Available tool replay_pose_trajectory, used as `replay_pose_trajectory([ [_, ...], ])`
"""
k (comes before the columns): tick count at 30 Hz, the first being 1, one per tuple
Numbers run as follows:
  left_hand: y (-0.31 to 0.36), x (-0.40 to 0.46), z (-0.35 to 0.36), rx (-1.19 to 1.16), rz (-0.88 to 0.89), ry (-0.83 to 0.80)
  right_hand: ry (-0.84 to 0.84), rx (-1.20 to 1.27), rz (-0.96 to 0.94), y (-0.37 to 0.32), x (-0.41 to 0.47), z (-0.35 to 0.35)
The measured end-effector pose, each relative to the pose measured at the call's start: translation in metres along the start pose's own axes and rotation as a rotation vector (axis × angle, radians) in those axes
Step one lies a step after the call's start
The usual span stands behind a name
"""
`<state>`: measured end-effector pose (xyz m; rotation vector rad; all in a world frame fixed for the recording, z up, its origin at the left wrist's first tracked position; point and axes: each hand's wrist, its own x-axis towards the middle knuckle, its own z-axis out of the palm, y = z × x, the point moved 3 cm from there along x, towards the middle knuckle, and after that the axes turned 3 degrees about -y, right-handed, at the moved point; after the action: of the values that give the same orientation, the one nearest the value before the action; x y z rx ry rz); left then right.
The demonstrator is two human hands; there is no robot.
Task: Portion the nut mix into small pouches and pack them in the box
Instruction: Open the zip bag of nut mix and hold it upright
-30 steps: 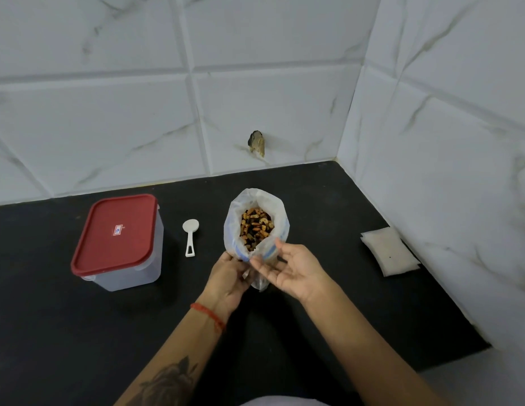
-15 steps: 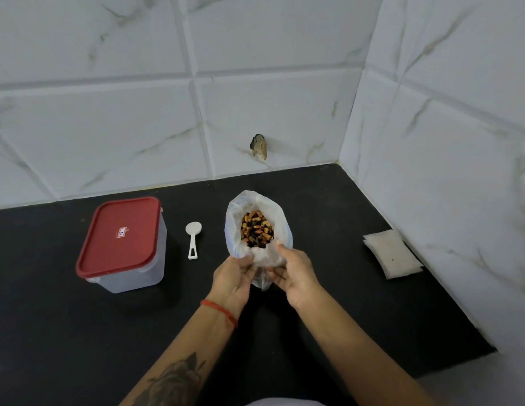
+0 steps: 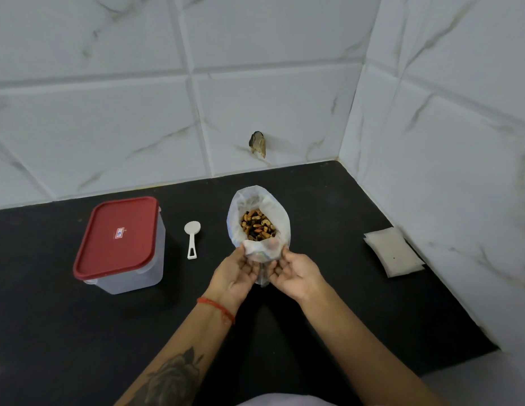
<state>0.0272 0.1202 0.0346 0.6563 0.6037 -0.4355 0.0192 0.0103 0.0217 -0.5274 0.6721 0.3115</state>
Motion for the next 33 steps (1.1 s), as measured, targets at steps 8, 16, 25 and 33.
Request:
replay_pose_trajectory([
  [8, 0.013, 0.005, -0.023, 0.702, 0.076, 0.148, 0.273, -0.854, -0.124, -0.018, 0.002, -0.011],
  [16, 0.027, 0.014, -0.007, 1.044, 0.302, 0.157, 0.318, -1.62, -0.498, -0.04, 0.012, 0.021],
  [25, 0.023, 0.019, -0.003, 0.354, 0.245, 0.048, 0.079, -0.44, -0.178, -0.035, 0.017, 0.007],
  [33, 0.008, 0.026, -0.021, 0.238, 0.014, 0.046, 0.145, -0.439, -0.026, -0.023, 0.021, -0.009],
])
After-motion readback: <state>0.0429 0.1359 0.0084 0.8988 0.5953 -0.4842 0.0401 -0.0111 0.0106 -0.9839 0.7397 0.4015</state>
